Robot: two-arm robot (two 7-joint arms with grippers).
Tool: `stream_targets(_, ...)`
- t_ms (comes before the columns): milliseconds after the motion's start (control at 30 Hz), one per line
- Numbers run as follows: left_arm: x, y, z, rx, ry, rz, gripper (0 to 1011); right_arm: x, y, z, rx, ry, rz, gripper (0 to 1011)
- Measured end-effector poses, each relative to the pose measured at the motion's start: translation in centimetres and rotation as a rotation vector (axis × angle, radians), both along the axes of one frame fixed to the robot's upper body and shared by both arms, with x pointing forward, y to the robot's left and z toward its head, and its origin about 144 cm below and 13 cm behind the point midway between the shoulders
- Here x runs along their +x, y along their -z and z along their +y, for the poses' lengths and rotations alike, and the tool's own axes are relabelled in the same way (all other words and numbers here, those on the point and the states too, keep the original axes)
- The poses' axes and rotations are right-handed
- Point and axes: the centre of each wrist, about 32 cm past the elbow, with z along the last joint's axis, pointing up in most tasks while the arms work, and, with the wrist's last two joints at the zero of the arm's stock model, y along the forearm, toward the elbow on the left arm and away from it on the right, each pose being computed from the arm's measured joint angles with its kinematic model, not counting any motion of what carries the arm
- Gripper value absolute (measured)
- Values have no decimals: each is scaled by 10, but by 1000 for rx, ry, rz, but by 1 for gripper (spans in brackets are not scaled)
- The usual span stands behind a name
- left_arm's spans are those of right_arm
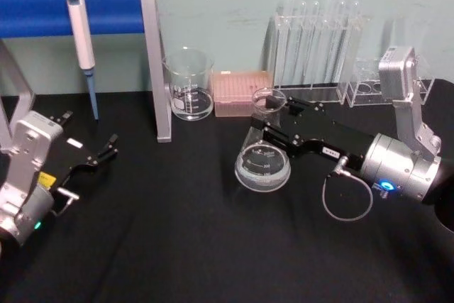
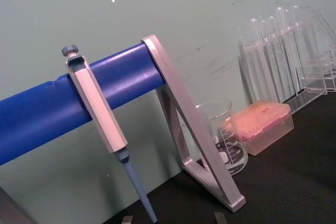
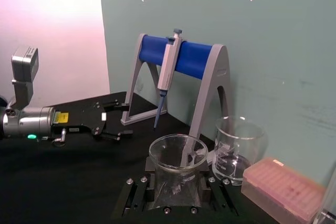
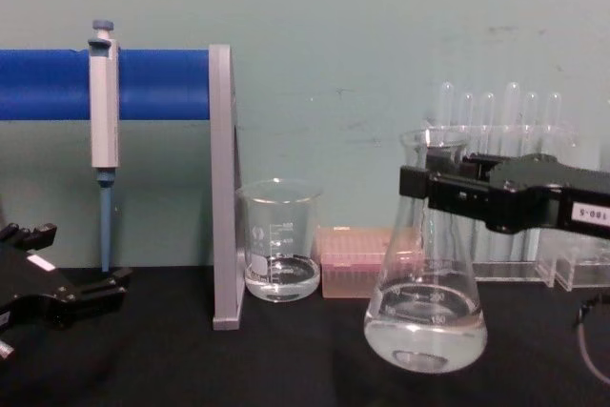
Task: Grasp the erlenmeyer flask with one hand, shake it three times, then place it back.
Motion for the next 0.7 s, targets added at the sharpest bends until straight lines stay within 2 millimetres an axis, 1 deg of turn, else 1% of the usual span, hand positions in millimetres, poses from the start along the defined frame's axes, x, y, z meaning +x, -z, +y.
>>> stream_targets(333, 0, 0, 0, 0, 0, 0, 1001, 6, 16, -5, -15, -42, 23, 466)
stream_targets(700, 0, 0, 0, 0, 0, 0, 1001, 10, 31, -5, -29, -81, 35, 466)
